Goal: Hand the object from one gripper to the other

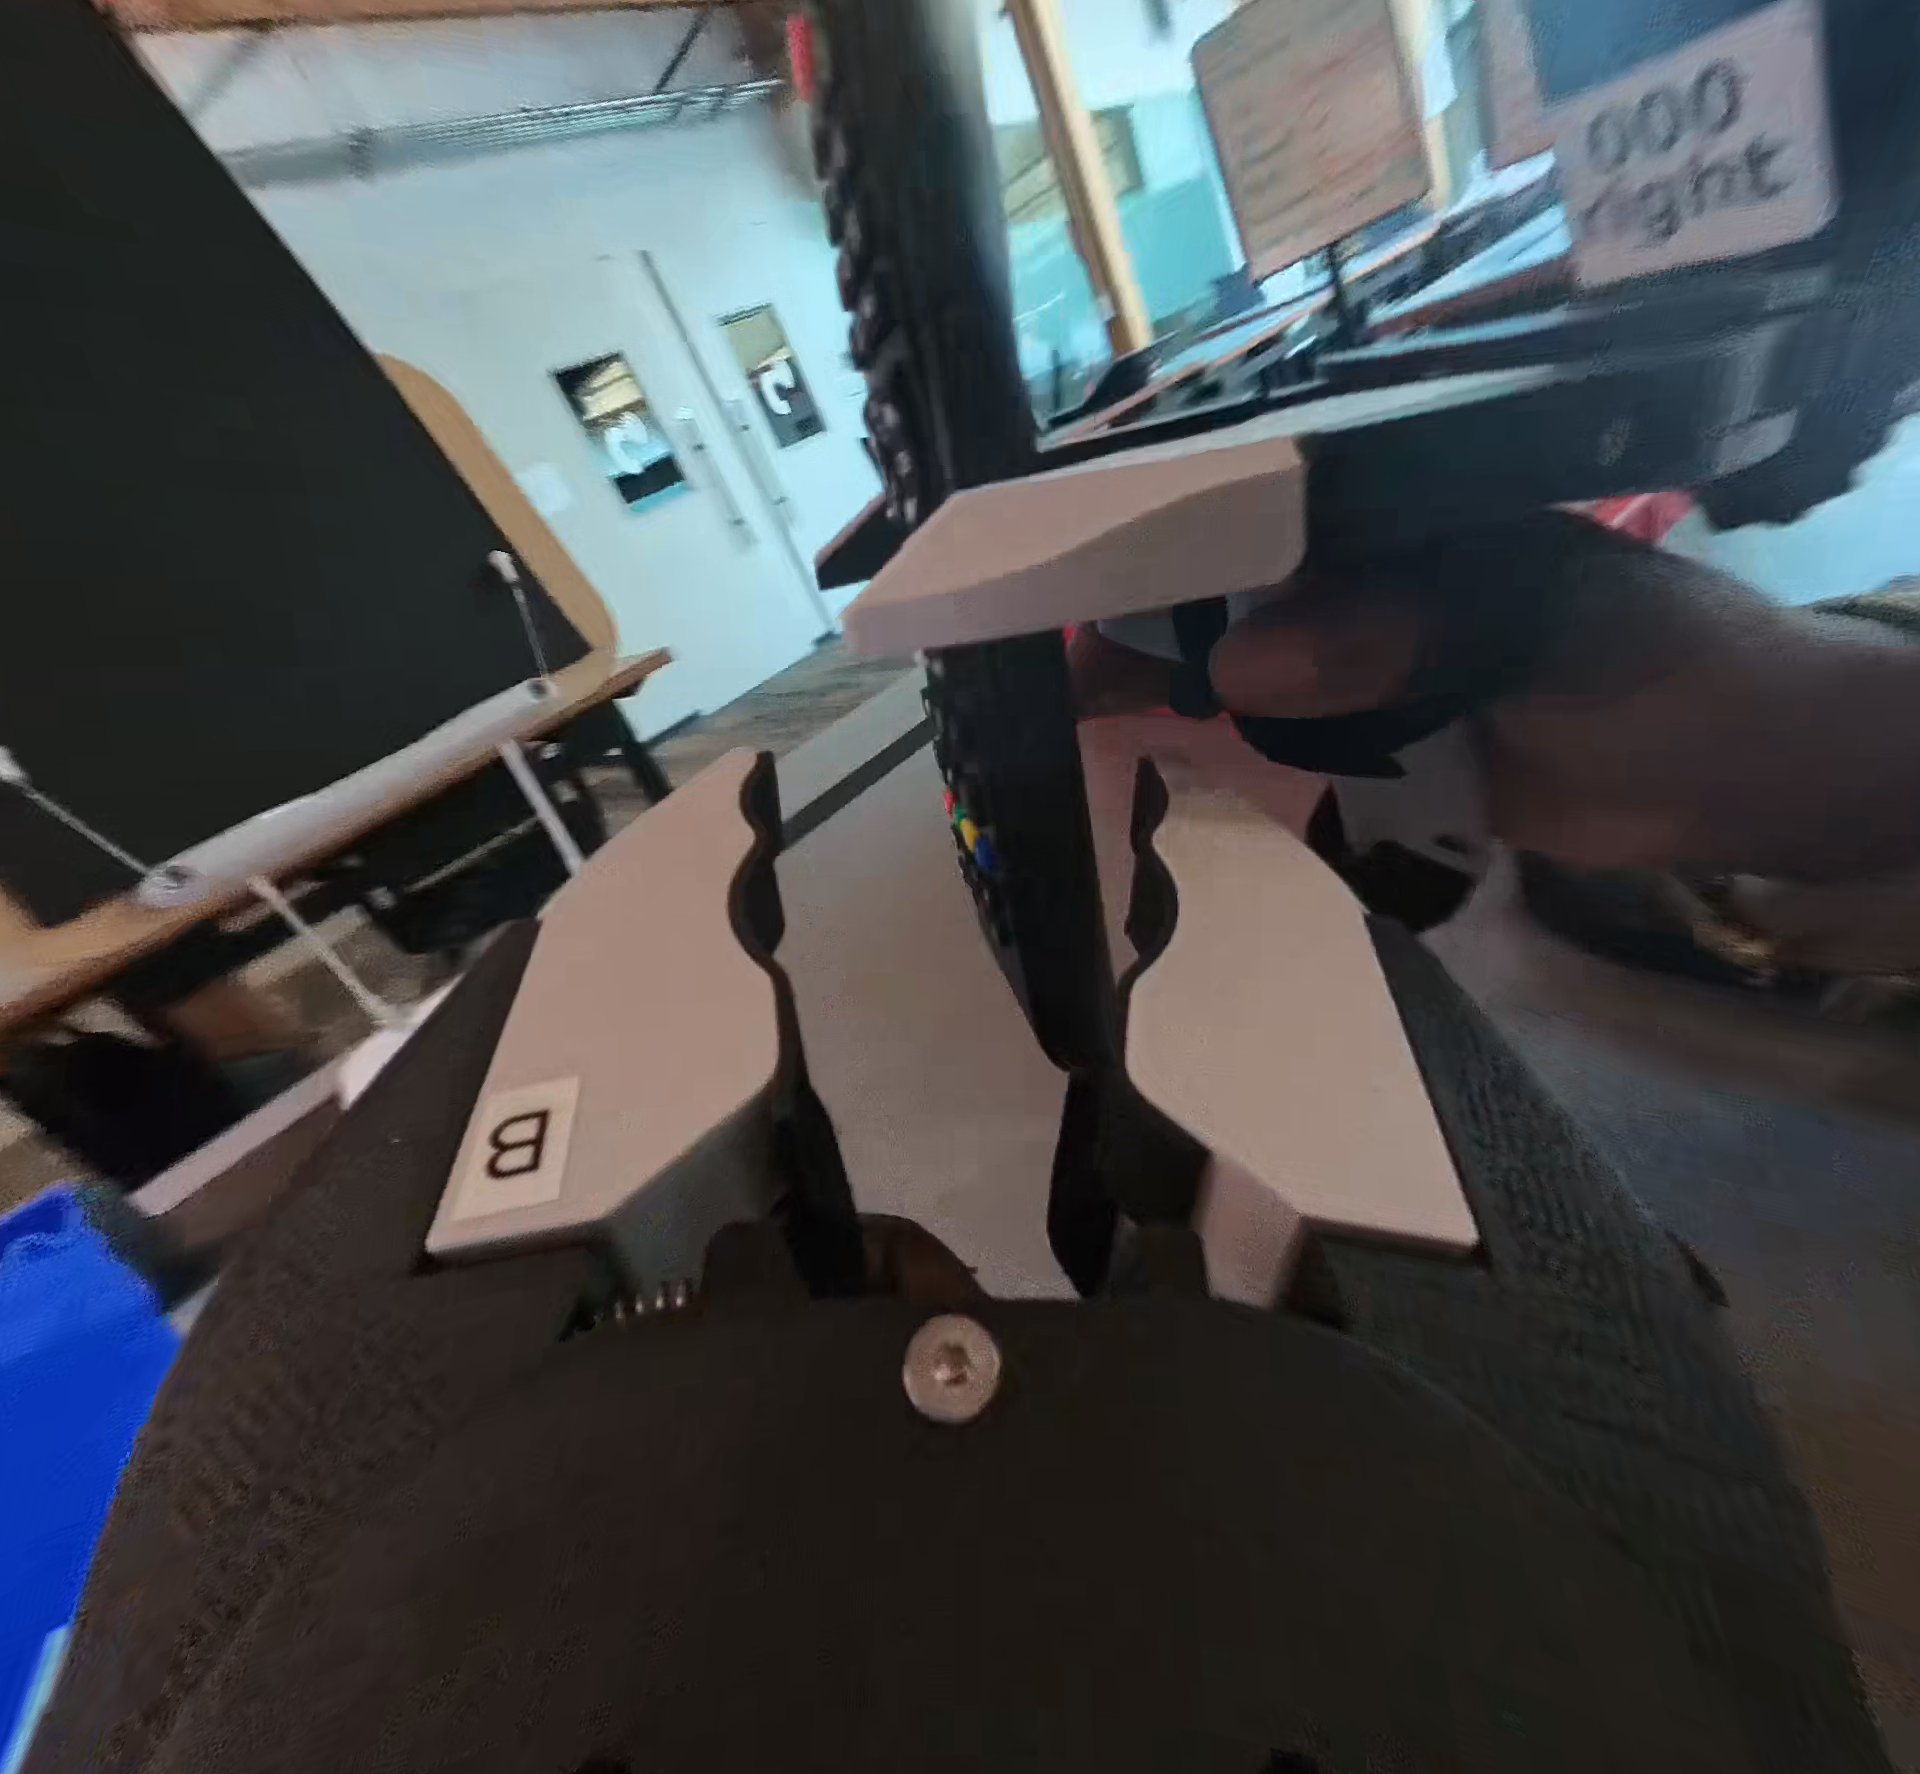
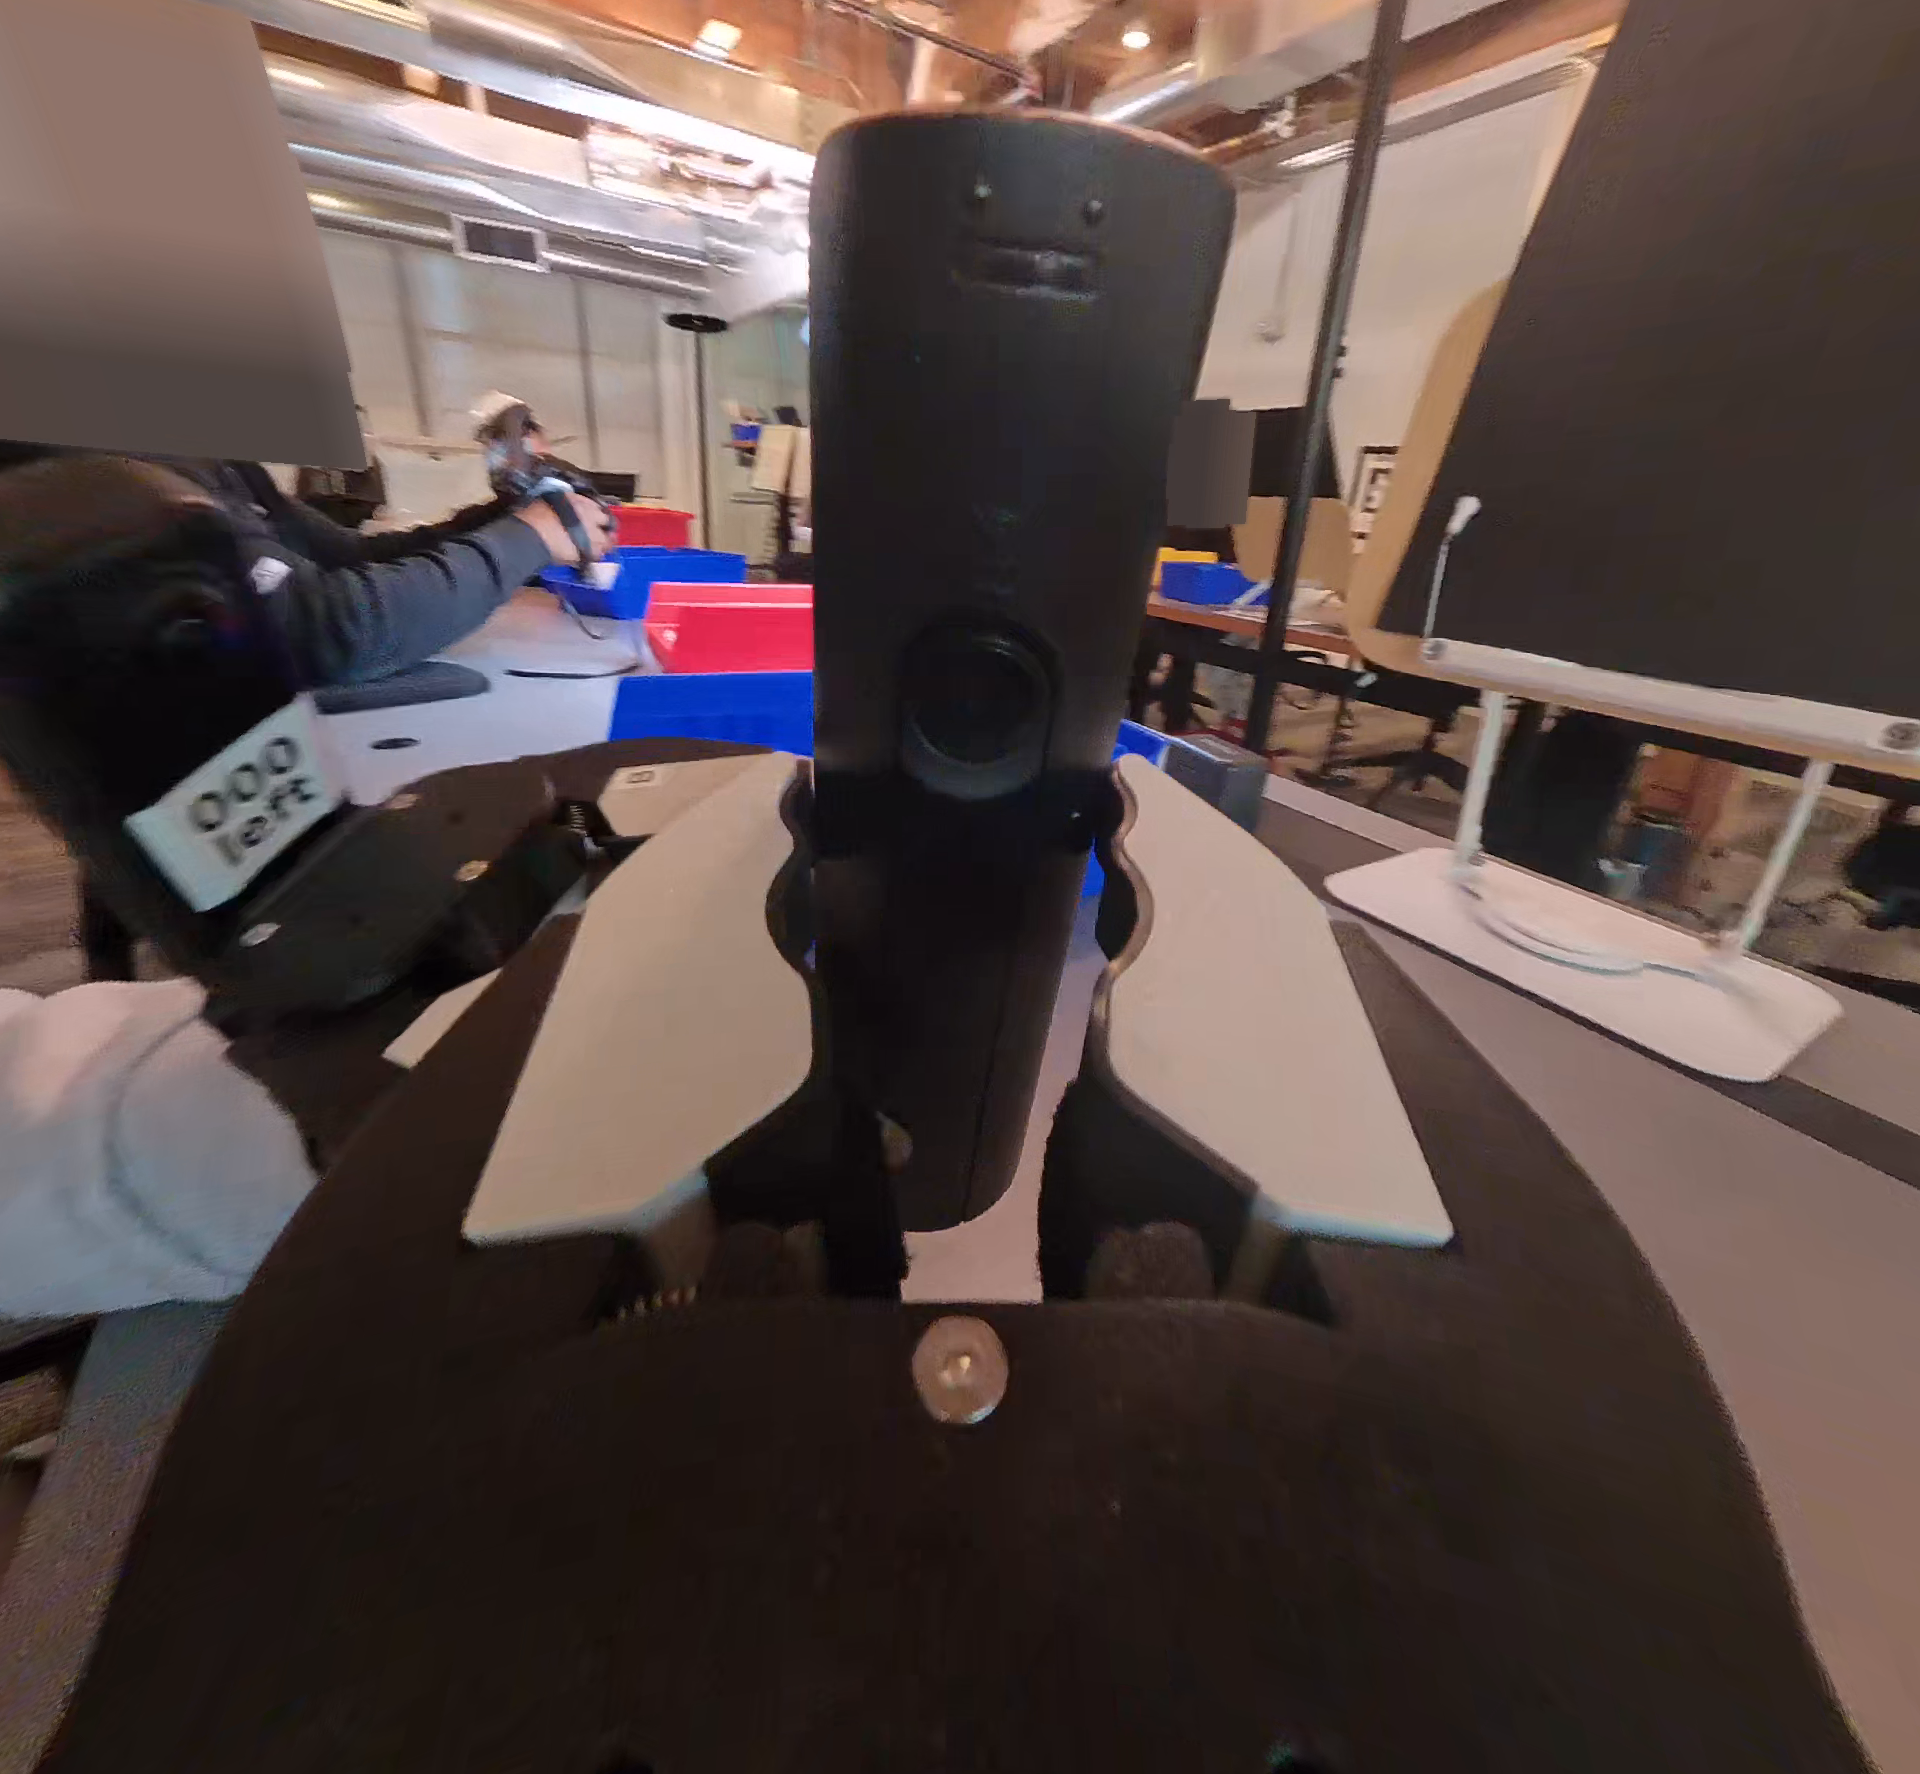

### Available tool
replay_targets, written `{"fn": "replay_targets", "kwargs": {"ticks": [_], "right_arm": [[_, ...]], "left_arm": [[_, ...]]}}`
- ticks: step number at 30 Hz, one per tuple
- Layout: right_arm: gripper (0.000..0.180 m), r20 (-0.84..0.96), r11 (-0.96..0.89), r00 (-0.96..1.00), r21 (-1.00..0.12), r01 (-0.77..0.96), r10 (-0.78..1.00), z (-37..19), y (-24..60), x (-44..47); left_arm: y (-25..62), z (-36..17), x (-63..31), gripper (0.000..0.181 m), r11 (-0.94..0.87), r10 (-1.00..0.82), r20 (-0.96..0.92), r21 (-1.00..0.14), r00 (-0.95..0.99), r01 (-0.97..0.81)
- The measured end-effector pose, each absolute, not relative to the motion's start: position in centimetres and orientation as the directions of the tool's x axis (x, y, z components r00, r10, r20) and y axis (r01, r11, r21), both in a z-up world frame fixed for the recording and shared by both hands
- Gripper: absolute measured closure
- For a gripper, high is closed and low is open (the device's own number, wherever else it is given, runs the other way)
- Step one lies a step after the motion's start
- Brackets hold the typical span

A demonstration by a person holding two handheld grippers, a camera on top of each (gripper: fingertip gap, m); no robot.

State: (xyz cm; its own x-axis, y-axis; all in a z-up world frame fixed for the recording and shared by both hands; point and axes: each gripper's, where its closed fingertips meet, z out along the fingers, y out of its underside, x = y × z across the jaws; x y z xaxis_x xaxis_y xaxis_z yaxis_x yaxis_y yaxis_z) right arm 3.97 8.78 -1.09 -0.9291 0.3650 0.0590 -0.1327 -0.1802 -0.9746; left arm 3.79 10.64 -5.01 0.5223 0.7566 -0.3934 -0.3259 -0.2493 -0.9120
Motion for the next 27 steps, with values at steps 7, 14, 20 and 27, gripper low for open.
{"fn": "replay_targets", "kwargs": {"ticks": [7, 14, 20, 27], "right_arm": [[0.126, 0.124, -0.110, -0.882, -0.975, -0.194, 0.454, -2.0, 7.5, 4.2], [0.088, -0.004, -0.319, -1.000, -0.948, 0.004, -0.002, 0.3, 8.3, 7.6], [0.108, -0.137, -0.189, -0.954, -0.963, 0.191, -0.267, -0.8, 9.4, 9.4], [0.148, -0.085, -0.176, -0.957, -0.975, 0.138, -0.278, -1.0, 9.7, 9.9]], "left_arm": [[11.0, -6.0, 3.6, 0.154, -0.257, 0.742, -0.370, -0.927, 0.559, -0.272], [13.6, -4.5, 9.6, 0.156, 0.152, 0.173, 0.061, -0.988, 0.983, 0.035], [14.2, -5.4, 10.4, 0.156, 0.096, 0.116, 0.078, -0.993, 0.990, 0.067], [14.2, -5.8, 10.2, 0.156, 0.075, 0.113, 0.114, -0.991, 0.987, 0.106]]}}
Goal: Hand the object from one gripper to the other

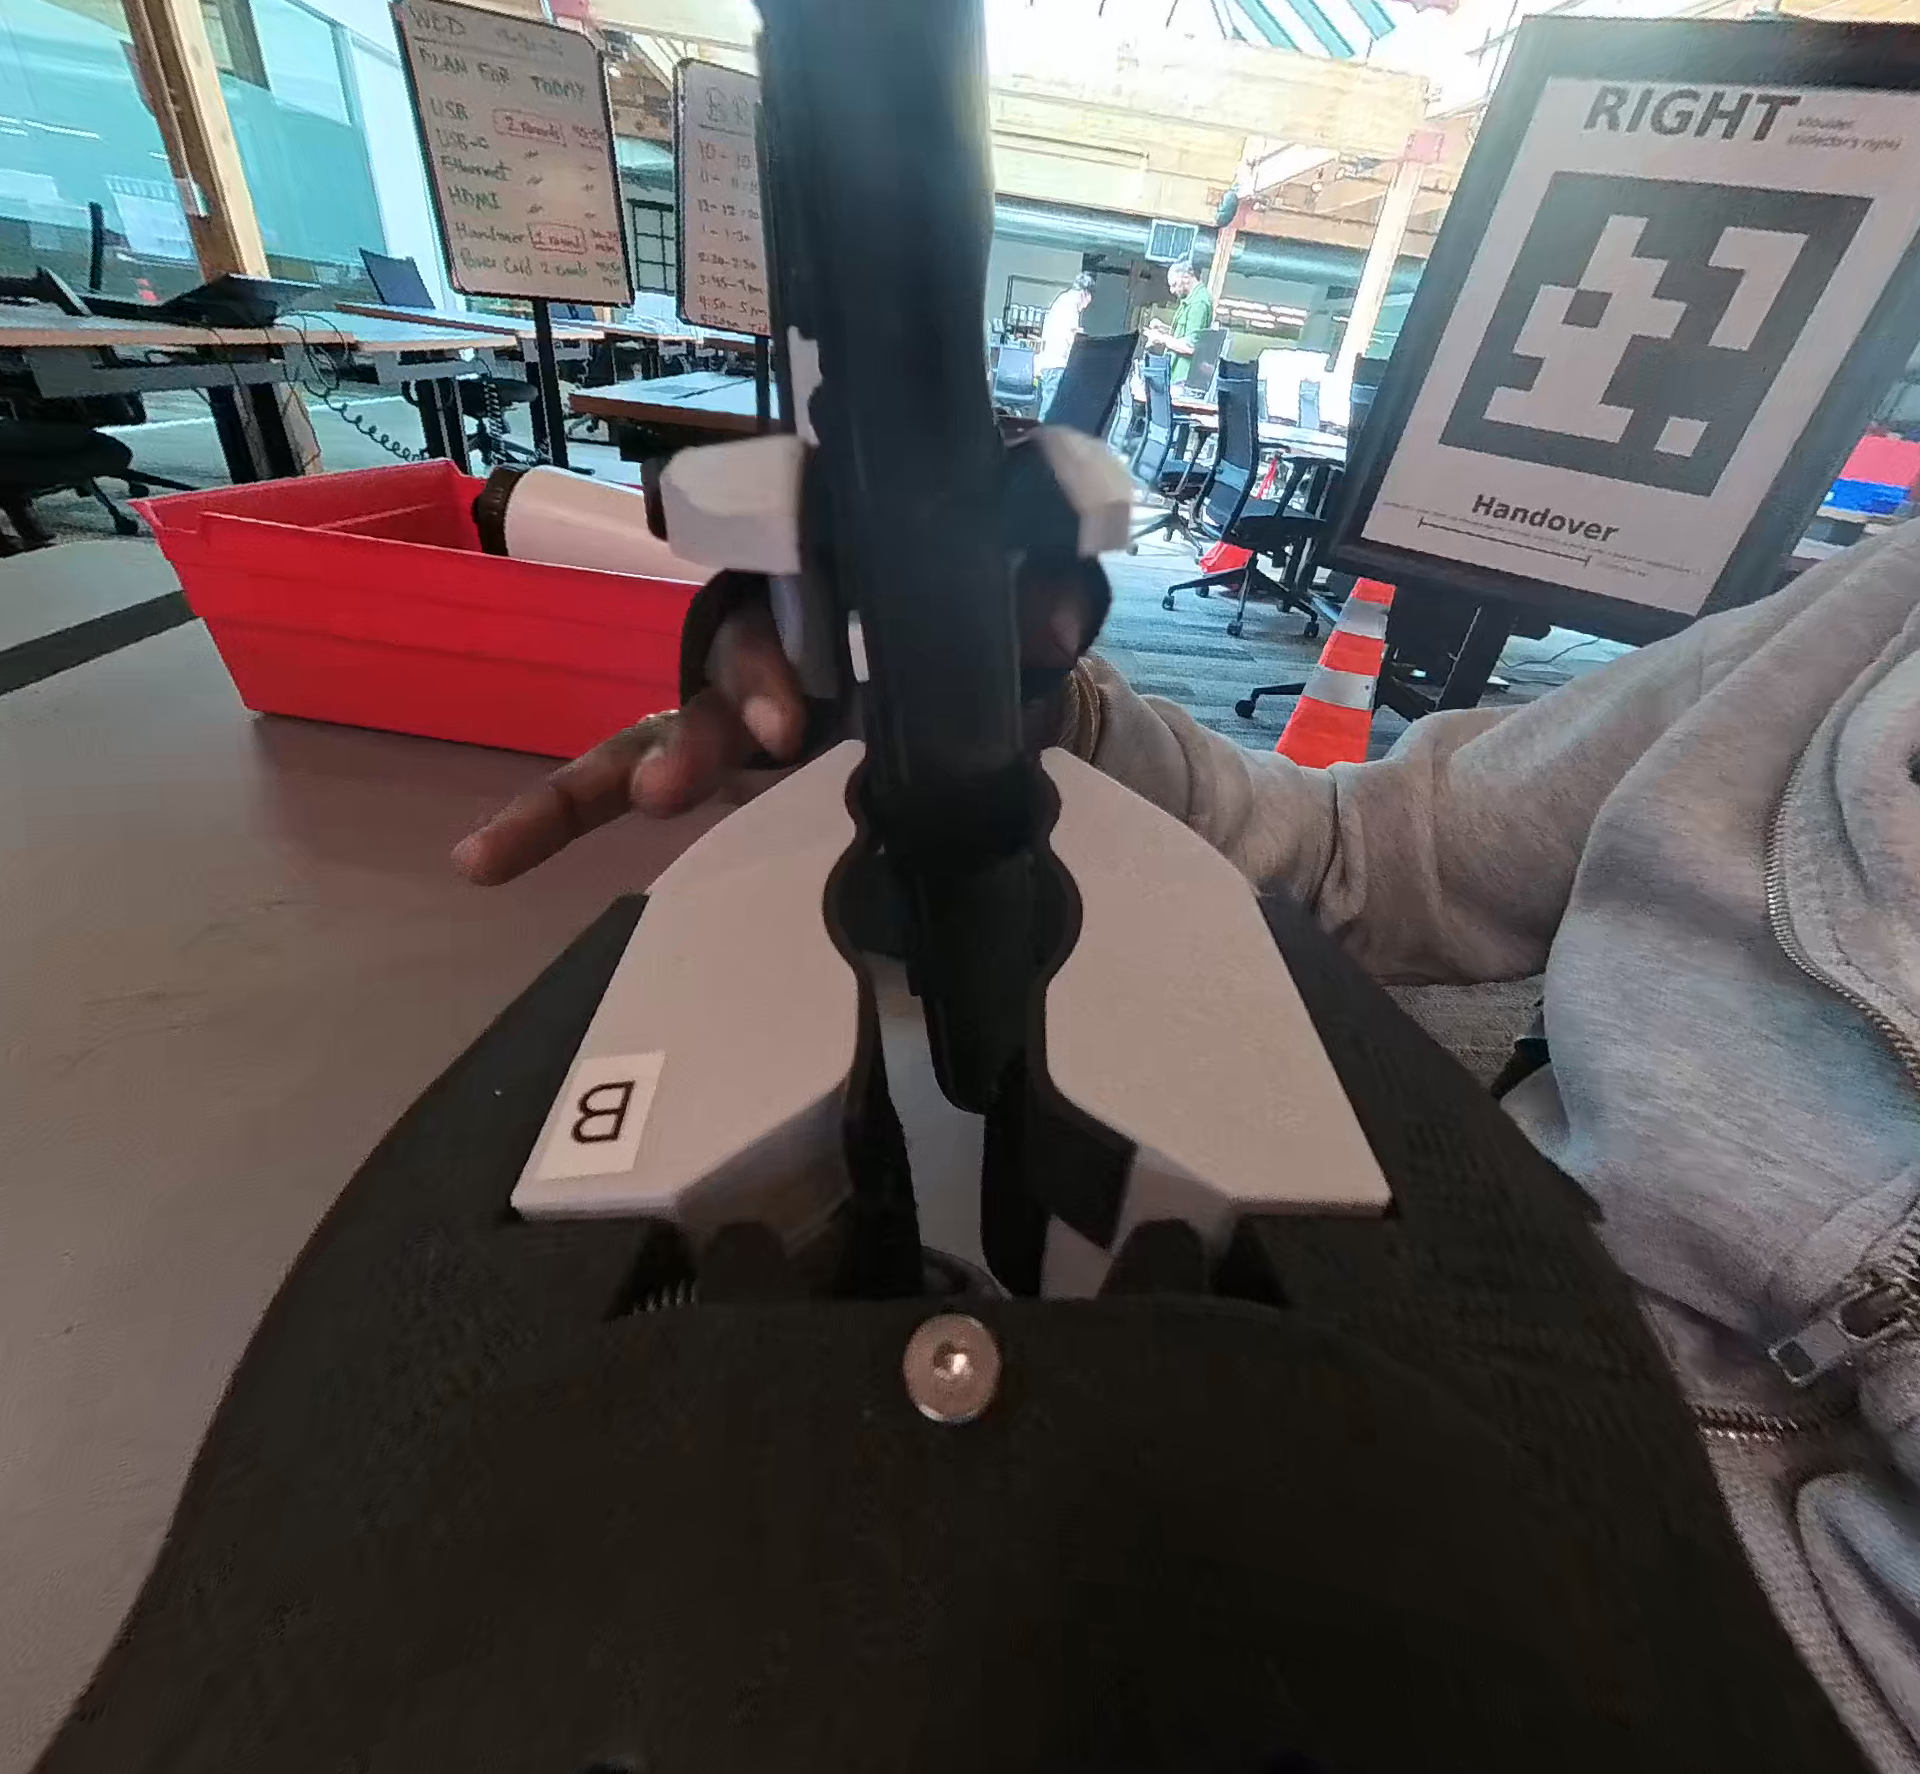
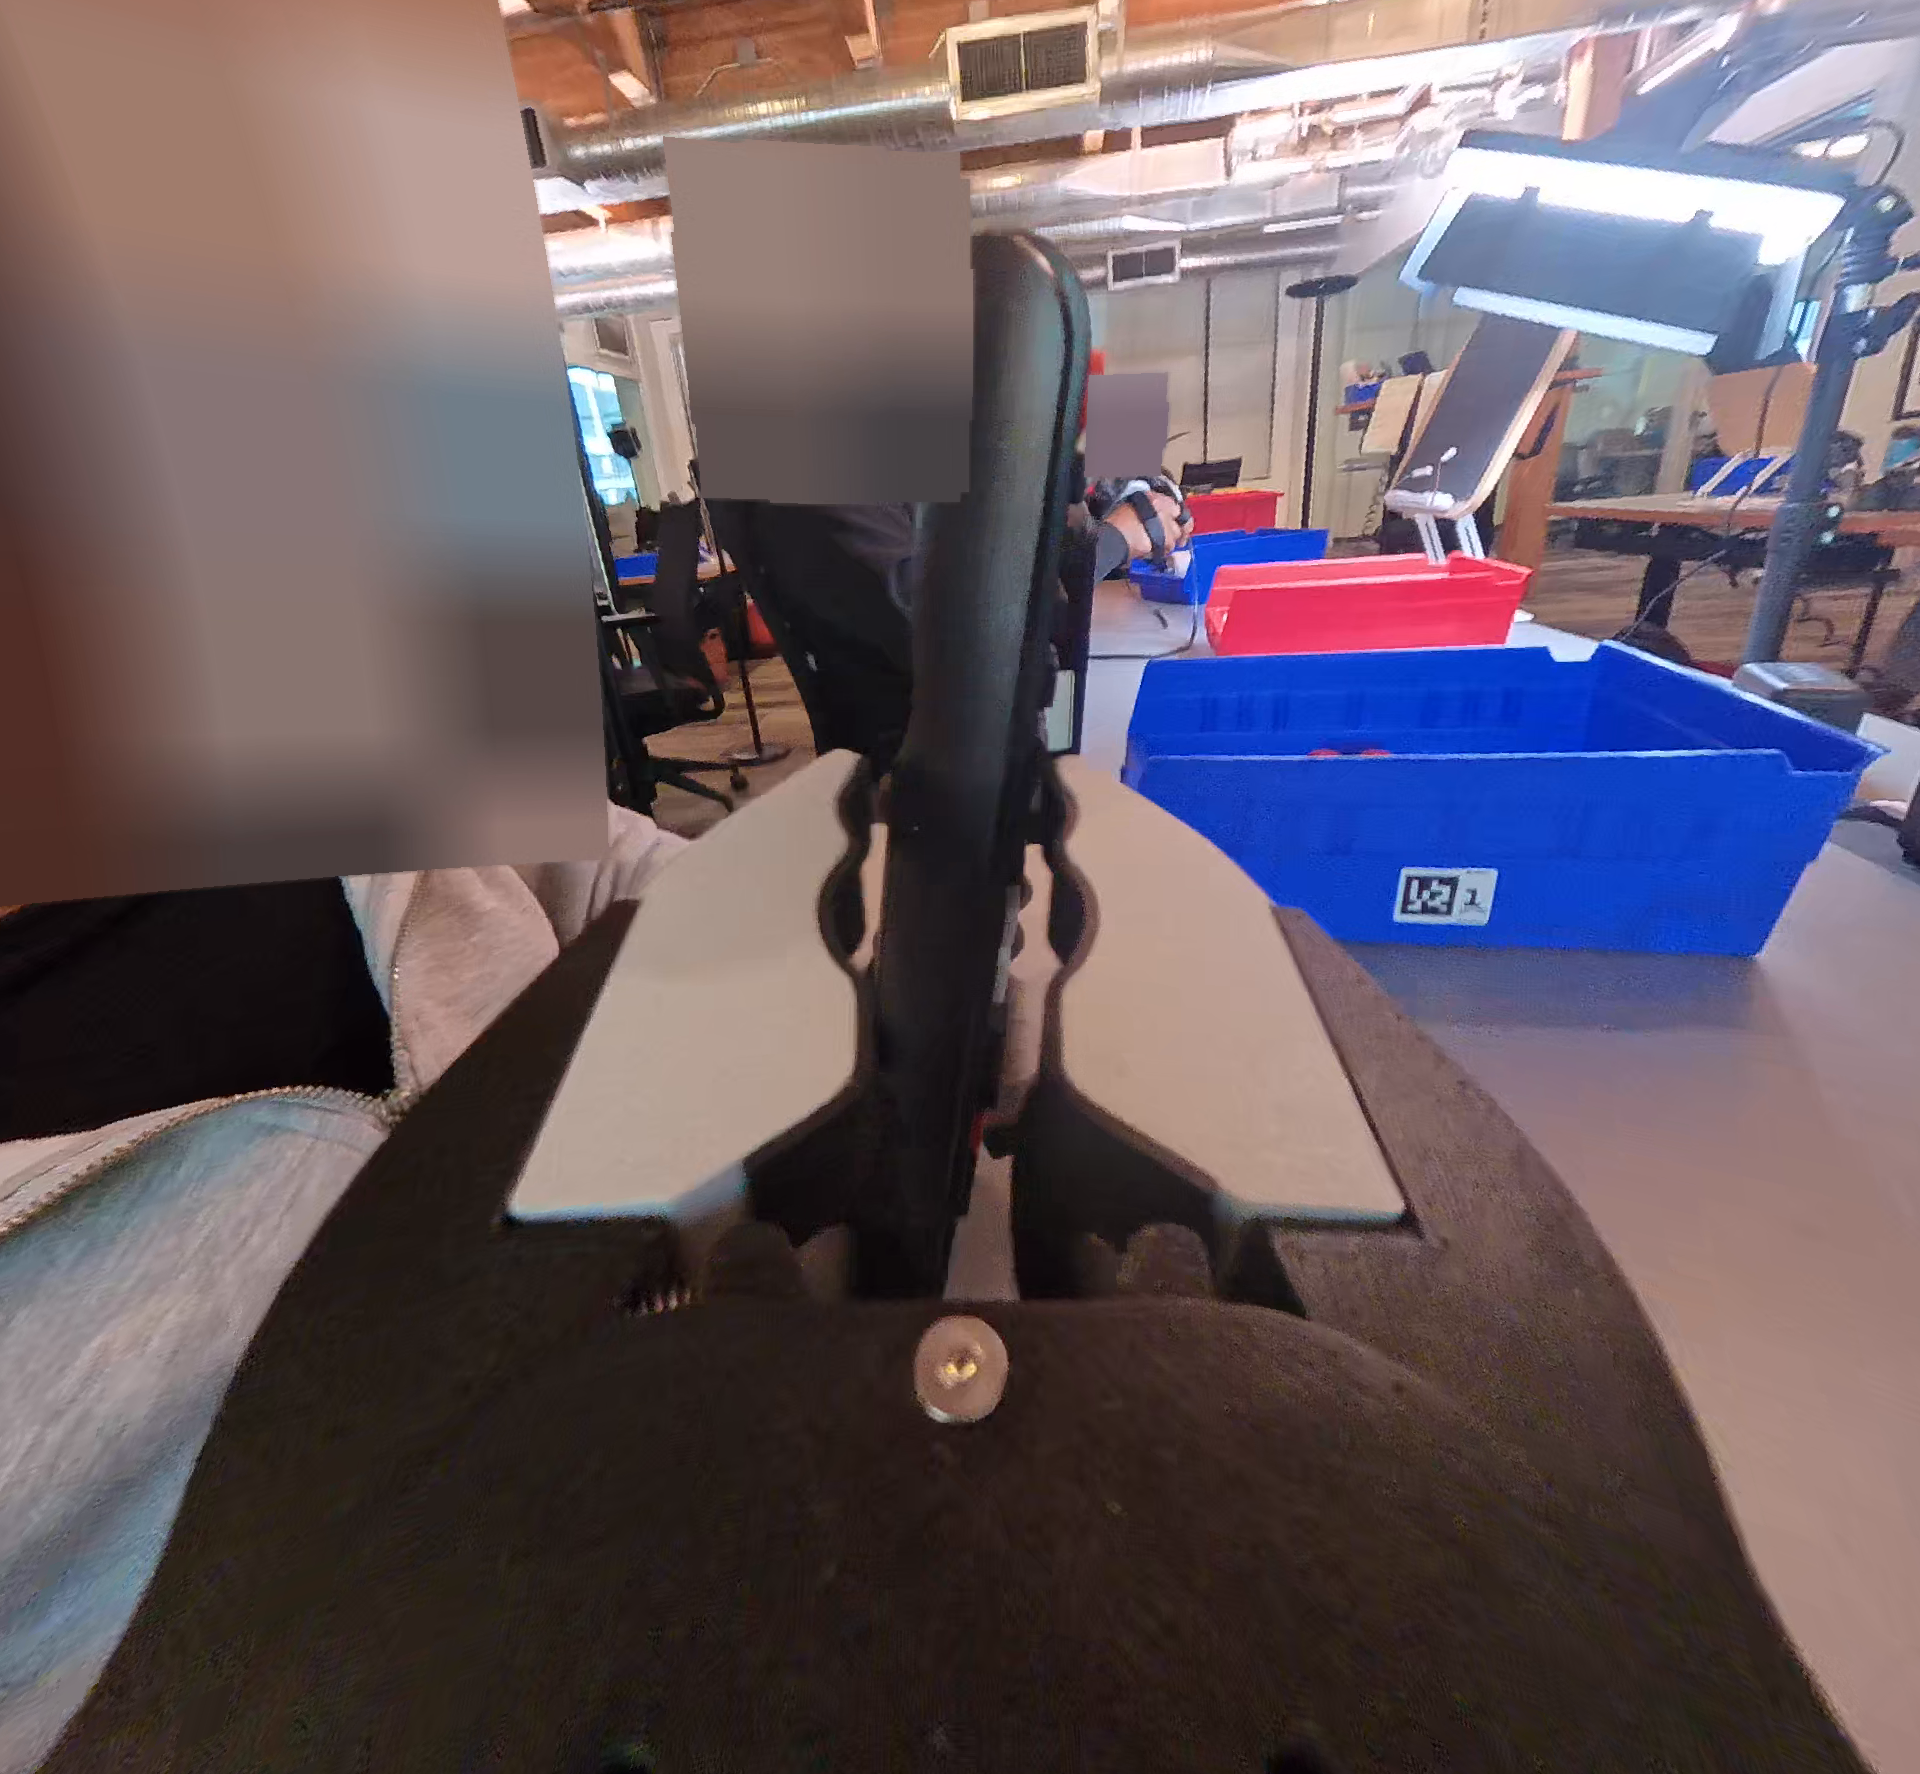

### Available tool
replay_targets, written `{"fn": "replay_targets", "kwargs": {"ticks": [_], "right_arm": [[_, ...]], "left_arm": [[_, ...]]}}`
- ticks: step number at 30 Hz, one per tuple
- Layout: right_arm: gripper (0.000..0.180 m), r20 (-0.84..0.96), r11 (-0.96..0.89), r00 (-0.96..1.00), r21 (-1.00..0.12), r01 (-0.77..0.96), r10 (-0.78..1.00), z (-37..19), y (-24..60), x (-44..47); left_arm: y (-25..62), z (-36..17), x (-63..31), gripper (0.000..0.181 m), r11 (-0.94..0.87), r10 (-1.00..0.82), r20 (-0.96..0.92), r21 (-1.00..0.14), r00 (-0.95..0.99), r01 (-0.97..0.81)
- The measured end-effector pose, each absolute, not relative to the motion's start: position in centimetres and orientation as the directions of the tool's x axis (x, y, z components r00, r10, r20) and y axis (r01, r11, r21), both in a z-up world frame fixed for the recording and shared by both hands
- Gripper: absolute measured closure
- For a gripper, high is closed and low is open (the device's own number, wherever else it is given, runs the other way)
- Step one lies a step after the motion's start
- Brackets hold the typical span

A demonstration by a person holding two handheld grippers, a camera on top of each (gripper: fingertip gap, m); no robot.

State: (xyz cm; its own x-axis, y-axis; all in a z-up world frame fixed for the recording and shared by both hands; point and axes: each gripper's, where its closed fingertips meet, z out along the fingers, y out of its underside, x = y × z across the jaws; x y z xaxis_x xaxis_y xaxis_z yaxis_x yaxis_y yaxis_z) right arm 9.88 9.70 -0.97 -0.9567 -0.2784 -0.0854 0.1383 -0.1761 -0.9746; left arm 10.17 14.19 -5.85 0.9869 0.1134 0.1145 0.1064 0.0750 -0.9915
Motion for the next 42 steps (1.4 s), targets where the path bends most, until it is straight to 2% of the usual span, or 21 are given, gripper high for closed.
{"fn": "replay_targets", "kwargs": {"ticks": [6, 9, 11, 13, 16, 22, 24, 26, 29, 33, 35, 36, 37, 38, 40, 42], "right_arm": [[0.154, -0.060, -0.136, -0.975, -0.987, 0.090, -0.213, -1.6, 9.3, 9.4], [0.155, -0.041, -0.207, -0.996, -0.977, 0.057, -0.079, -1.1, 9.3, 7.6], [0.155, -0.043, -0.276, -0.998, -0.961, 0.030, 0.043, -0.6, 9.6, 6.2], [0.156, -0.059, -0.337, -0.985, -0.941, 0.001, 0.161, -0.2, 9.9, 4.9], [0.155, -0.088, -0.382, -0.952, -0.924, -0.033, 0.294, -0.3, 10.1, 3.9], [0.155, -0.039, -0.366, -0.936, -0.925, -0.099, 0.351, -0.7, 8.8, 4.9], [0.155, -0.036, -0.358, -0.932, -0.928, -0.104, 0.362, -0.9, 8.4, 5.0], [0.155, -0.011, -0.337, -0.927, -0.933, -0.125, 0.374, -1.0, 8.2, 5.1], [0.151, 0.007, -0.335, -0.950, -0.935, -0.116, 0.311, -0.5, 8.3, 5.6], [0.103, -0.003, -0.463, -1.000, -0.886, 0.002, 0.002, 1.9, 9.4, 8.1], [0.082, -0.044, -0.380, -0.989, -0.920, 0.093, -0.138, 1.3, 9.4, 8.8], [0.078, -0.065, -0.321, -0.977, -0.938, 0.129, -0.201, 0.7, 9.4, 9.3], [0.077, -0.083, -0.276, -0.964, -0.949, 0.154, -0.253, 0.2, 9.3, 9.8], [0.084, -0.091, -0.250, -0.954, -0.954, 0.166, -0.286, -0.1, 9.3, 10.2], [0.099, -0.082, -0.241, -0.951, -0.957, 0.159, -0.299, -0.4, 9.1, 10.4], [0.123, -0.055, -0.211, -0.951, -0.970, 0.124, -0.304, -0.9, 9.0, 10.8]], "left_arm": [[14.0, -5.8, 9.2, 0.153, 0.095, 0.162, 0.143, -0.987, 0.976, 0.128], [13.0, -5.0, 7.3, 0.121, 0.145, 0.328, 0.099, -0.988, 0.939, 0.053], [12.0, -4.7, 5.7, 0.111, 0.104, 0.507, -0.017, -0.991, 0.862, -0.080], [11.4, -4.7, 4.9, 0.109, -0.005, 0.643, -0.169, -0.976, 0.747, -0.217], [11.1, -4.7, 4.3, 0.110, -0.154, 0.732, -0.331, -0.932, 0.596, -0.328], [11.1, -6.2, 3.2, 0.113, -0.231, 0.746, -0.336, -0.940, 0.575, -0.250], [11.2, -6.6, 3.3, 0.127, -0.252, 0.733, -0.348, -0.937, 0.584, -0.241], [11.0, -6.5, 3.3, 0.128, -0.255, 0.739, -0.348, -0.937, 0.577, -0.239], [11.5, -6.1, 4.1, 0.129, -0.164, 0.688, -0.272, -0.961, 0.673, -0.221], [13.1, -5.2, 7.3, 0.129, 0.043, 0.413, -0.086, -0.993, 0.906, -0.113], [13.7, -4.9, 9.0, 0.130, 0.095, 0.259, -0.011, -0.995, 0.966, -0.036], [13.8, -4.9, 9.5, 0.129, 0.106, 0.209, 0.019, -0.994, 0.978, -0.003], [13.9, -4.9, 9.9, 0.130, 0.113, 0.171, 0.042, -0.993, 0.984, 0.023], [14.0, -5.0, 10.2, 0.130, 0.113, 0.141, 0.057, -0.993, 0.988, 0.041], [14.2, -5.2, 10.5, 0.130, 0.102, 0.111, 0.070, -0.993, 0.991, 0.059], [14.4, -5.5, 10.7, 0.129, 0.083, 0.097, 0.073, -0.994, 0.993, 0.065]]}}
